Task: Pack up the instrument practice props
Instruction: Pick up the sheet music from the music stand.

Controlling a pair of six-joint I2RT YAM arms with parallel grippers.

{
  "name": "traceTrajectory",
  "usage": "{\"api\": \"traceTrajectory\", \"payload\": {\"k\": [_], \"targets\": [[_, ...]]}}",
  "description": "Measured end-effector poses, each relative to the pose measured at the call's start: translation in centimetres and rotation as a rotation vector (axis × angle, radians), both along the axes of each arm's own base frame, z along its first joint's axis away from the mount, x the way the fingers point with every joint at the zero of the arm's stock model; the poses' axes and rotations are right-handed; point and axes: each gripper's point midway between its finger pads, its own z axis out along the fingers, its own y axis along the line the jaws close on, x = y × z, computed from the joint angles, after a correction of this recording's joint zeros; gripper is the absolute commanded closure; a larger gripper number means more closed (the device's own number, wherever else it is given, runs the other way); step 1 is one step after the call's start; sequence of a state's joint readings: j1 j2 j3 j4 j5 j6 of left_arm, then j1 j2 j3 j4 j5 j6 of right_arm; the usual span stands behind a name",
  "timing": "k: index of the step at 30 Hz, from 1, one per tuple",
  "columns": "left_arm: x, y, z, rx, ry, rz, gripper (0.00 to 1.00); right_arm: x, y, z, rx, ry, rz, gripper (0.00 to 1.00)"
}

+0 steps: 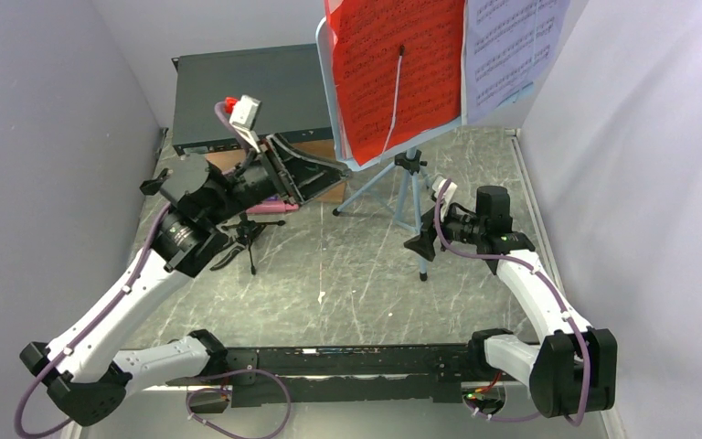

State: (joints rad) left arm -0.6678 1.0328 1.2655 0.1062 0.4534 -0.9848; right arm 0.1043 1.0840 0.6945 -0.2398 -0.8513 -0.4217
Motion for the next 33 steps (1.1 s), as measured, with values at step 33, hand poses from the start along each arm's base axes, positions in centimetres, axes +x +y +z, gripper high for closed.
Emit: {"api": "traceTrajectory", "payload": {"k": [33], "targets": [[4.3, -3.6, -4.3, 0.421, -0.123, 0.422, 0.22, -0.2, 0.1, 0.1, 0.003, -0.009, 0.02, 0.13]]}}
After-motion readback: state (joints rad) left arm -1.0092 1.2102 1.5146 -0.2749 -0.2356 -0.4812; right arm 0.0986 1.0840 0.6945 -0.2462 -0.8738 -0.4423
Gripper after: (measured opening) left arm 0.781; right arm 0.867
